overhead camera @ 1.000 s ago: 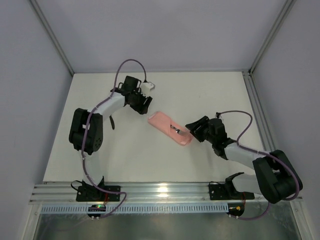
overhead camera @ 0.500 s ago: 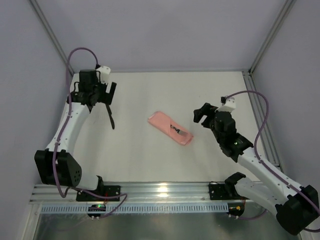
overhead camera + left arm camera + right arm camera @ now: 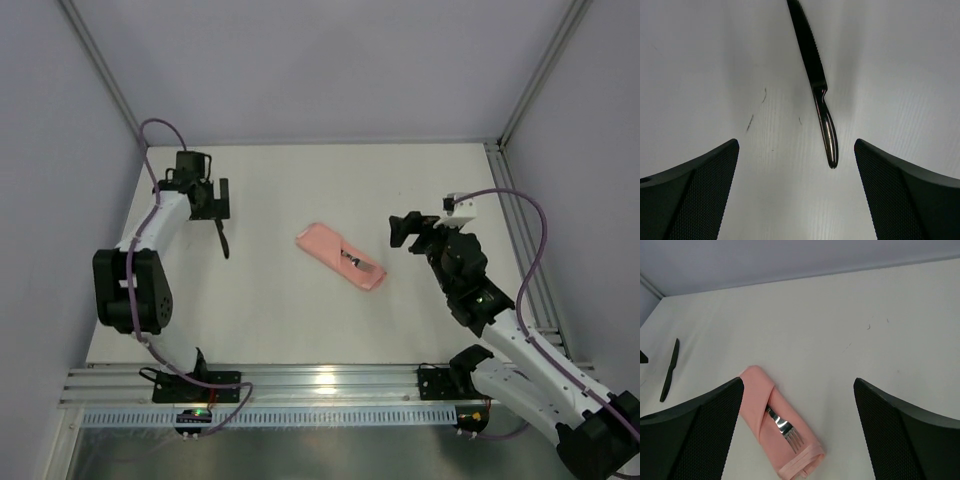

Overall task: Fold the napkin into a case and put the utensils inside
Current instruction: Pick up the knife from the corner of the board.

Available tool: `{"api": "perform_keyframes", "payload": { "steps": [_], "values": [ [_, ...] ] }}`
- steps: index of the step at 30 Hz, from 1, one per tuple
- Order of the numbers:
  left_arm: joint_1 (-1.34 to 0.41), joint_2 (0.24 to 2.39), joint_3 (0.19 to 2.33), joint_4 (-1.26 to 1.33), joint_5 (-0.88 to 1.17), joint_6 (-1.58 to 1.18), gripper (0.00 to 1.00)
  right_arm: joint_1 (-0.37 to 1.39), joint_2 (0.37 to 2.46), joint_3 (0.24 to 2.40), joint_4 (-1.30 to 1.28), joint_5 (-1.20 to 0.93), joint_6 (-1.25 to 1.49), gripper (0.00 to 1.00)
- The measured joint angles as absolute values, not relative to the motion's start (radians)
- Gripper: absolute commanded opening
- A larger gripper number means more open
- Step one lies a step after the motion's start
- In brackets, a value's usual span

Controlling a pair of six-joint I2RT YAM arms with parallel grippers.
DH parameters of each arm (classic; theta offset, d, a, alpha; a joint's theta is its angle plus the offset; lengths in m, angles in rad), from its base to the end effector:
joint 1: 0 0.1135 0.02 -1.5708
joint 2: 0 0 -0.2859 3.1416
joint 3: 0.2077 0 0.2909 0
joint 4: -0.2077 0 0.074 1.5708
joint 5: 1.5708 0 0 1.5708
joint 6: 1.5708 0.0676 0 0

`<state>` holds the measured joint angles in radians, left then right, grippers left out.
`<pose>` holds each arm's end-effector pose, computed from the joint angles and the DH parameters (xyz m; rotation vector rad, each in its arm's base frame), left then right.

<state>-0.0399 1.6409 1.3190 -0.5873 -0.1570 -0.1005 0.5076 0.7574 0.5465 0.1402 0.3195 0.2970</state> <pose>0.4156 -0.0060 0.2545 -0.1414 2.4651 0.1342 0.2209 0.0986 0.2992 0.0721 1.6481 0.3532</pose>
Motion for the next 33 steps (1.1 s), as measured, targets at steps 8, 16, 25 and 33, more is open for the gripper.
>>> {"api": "perform_keyframes", "payload": {
  "steps": [8,16,25,33],
  "values": [
    [-0.094,1.779,1.320,-0.616,-0.215,-0.133,0.99,0.510,0.891,0.579,0.058,0.205,0.324,0.83],
    [-0.128,2.001,1.433,-0.651,-0.221,-0.149,0.80,0.514,0.880,0.579,0.020,0.166,0.344,0.80],
    [-0.112,2.062,1.509,-0.717,-0.163,-0.161,0.32,0.515,0.783,0.578,0.013,0.168,0.348,0.77],
    [-0.091,2.047,1.477,-0.693,-0.110,-0.130,0.00,0.515,0.675,0.573,-0.042,0.195,0.350,0.77]
  ]
}}
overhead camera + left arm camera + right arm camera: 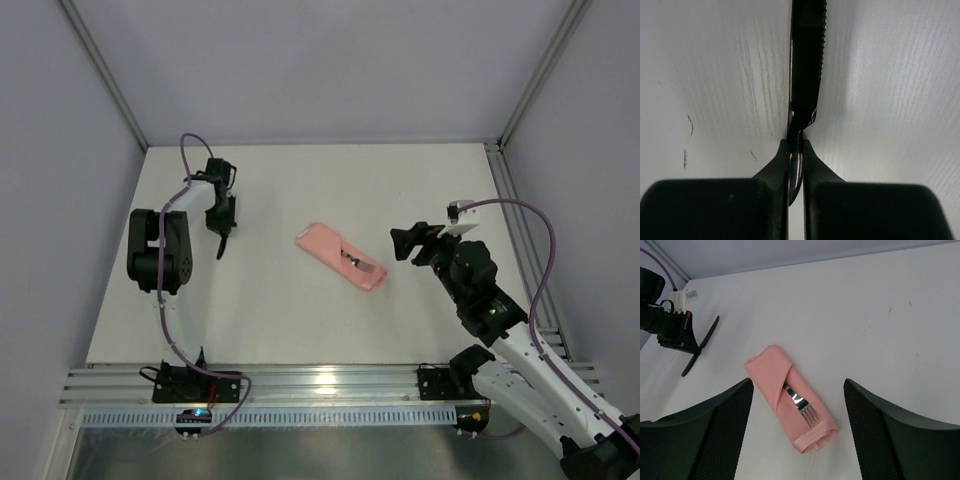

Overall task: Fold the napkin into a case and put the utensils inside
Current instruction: Pick up the knife from the corner of the board, then insert the knife into the folded napkin.

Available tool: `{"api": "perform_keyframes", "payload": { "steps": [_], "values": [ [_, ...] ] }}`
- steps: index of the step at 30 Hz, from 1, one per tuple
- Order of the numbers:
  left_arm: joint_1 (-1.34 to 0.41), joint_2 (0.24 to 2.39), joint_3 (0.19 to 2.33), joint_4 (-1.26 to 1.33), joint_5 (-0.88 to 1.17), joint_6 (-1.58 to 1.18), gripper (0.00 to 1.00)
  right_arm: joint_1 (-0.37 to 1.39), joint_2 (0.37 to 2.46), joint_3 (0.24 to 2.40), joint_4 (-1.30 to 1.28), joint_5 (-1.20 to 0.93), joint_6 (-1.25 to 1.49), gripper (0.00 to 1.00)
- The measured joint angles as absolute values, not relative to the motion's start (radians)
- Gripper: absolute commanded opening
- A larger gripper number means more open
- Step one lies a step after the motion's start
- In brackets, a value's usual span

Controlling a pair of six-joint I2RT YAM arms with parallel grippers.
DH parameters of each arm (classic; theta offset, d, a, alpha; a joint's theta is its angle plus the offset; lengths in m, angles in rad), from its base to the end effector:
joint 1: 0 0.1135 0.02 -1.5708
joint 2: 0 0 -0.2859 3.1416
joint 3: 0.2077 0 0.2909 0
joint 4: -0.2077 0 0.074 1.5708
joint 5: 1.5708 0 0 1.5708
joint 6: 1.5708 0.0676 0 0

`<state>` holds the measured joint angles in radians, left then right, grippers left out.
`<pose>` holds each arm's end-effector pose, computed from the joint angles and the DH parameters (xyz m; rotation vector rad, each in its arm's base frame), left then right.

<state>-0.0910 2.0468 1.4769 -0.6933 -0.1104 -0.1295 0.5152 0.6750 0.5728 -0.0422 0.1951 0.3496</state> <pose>0.4645 -0.0349 0.1300 -0.0785 2.8211 0.1068 0.2022 0.0994 0.3026 0.0029 1.7354 0.4732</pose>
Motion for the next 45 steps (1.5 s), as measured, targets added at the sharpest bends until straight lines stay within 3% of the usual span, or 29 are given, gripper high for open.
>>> {"api": "perform_keyframes", "payload": {
  "steps": [9,21,27,35,45],
  "values": [
    [-0.121,1.949,1.340,-0.626,-0.075,0.034,0.00,0.515,0.639,0.573,-0.072,0.198,0.349,0.77],
    [-0.152,1.665,1.171,-0.594,0.164,0.179,0.00,0.515,0.639,0.573,-0.099,0.191,0.350,0.77],
    [-0.291,1.623,1.124,-0.583,0.186,0.252,0.00,0.515,0.639,0.573,-0.099,0.191,0.350,0.76],
    [-0.664,1.626,1.335,-0.609,0.200,0.443,0.00,0.515,0.640,0.618,-0.194,0.295,0.355,0.69],
    [-0.920,1.992,1.656,-0.718,0.258,0.818,0.00,0.495,0.654,0.817,-0.449,0.526,0.376,0.69]
  ]
}}
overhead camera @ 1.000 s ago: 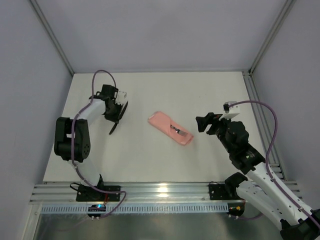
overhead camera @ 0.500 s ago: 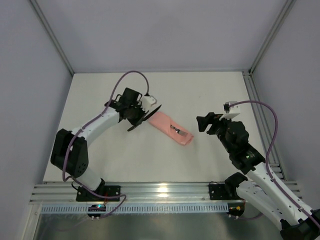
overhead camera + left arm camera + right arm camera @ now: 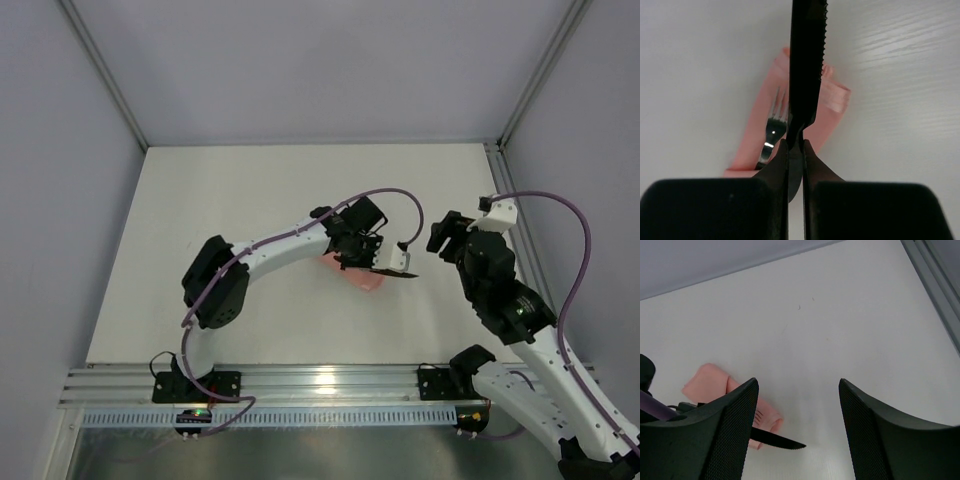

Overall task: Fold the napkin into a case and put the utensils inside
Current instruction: Insert the knife into the folded napkin.

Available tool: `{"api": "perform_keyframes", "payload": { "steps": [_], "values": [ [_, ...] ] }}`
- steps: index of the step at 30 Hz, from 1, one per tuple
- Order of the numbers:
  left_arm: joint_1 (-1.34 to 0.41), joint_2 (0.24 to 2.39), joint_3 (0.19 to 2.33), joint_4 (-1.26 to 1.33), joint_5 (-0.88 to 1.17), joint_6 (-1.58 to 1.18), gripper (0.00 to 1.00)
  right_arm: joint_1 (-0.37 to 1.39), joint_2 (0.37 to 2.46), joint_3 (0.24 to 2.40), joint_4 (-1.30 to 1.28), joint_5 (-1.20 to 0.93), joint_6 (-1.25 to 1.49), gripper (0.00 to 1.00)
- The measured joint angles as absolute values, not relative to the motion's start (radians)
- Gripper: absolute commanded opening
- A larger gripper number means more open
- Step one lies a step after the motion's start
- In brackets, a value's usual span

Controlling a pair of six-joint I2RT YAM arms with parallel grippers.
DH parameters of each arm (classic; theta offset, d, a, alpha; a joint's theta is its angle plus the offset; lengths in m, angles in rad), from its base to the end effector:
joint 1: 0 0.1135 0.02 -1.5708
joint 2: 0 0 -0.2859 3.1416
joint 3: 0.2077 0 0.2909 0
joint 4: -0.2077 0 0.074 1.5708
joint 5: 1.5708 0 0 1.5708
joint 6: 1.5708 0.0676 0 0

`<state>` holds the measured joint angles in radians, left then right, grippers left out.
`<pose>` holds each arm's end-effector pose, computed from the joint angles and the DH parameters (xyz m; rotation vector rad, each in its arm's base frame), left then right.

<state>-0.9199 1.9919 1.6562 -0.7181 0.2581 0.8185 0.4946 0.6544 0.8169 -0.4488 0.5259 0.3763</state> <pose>0.2857 -0.4037 0.2161 2.0550 1.6190 -0.3739 0.1846 0.0610 0.3554 0.2531 1.8017 0.1275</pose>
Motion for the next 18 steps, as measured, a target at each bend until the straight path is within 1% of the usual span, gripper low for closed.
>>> {"api": "perform_keyframes", "payload": {
  "steps": [6,18],
  "values": [
    [-0.953,2.107,1.749,-0.794,0.322,0.961,0.00,0.490,0.604,0.807,-0.516,0.562,0.403,0.69],
    [-0.950,2.144,1.763,-0.820,0.367,1.085,0.00,0.489,0.568,0.778,-0.566,0.572,0.448,0.69]
  ]
}}
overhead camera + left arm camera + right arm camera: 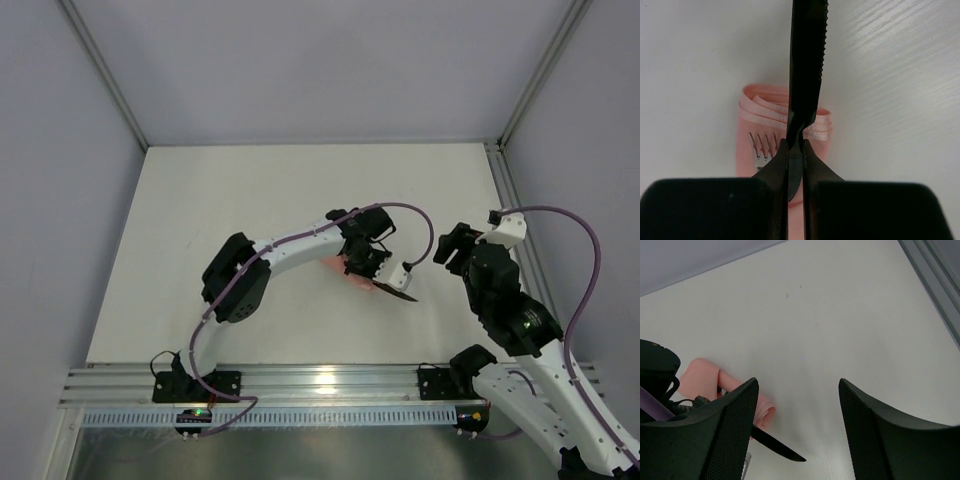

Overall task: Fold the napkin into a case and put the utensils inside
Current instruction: Insert the knife into the folded napkin.

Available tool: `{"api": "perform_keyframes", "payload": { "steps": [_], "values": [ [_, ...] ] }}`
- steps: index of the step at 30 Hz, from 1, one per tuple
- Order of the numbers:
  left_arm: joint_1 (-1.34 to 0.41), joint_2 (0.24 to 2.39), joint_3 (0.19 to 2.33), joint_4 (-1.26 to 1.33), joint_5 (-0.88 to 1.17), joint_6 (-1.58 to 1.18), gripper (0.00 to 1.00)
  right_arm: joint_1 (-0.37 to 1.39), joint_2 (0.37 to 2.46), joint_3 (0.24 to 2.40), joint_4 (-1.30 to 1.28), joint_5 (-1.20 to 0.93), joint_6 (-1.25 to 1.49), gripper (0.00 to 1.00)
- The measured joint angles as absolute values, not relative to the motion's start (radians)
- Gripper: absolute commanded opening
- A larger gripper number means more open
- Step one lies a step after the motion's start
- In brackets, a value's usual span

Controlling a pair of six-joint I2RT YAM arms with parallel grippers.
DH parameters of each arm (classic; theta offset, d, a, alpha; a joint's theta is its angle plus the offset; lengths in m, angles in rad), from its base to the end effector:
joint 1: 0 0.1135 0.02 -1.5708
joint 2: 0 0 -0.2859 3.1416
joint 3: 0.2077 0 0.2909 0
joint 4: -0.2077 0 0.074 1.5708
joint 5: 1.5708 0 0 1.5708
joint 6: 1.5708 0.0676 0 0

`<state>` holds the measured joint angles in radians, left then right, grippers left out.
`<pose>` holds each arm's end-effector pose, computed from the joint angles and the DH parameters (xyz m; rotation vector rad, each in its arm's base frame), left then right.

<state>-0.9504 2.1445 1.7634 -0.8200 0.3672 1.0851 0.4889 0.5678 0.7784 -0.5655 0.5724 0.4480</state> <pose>0.2775 -0.4301 0.1756 2.3578 1.3448 -0.4685 0.1650 0.0463 0.3400 0.3373 1.8376 0.0945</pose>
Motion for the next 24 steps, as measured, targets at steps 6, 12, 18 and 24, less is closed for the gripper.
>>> {"api": "perform_keyframes", "payload": {
  "steps": [6,12,18,24],
  "values": [
    [-0.939,2.150,1.738,-0.829,0.362,1.119,0.00,0.489,0.569,0.752,-0.565,0.550,0.459,0.69],
    [-0.913,2.150,1.715,-0.830,0.341,1.145,0.00,0.489,0.585,0.744,-0.554,0.520,0.470,0.69],
    [-0.872,2.150,1.715,-0.831,0.303,1.183,0.00,0.489,0.609,0.741,-0.553,0.494,0.475,0.69],
    [-0.854,2.150,1.702,-0.829,0.257,1.223,0.00,0.489,0.662,0.726,-0.554,0.429,0.490,0.69]
  ]
}}
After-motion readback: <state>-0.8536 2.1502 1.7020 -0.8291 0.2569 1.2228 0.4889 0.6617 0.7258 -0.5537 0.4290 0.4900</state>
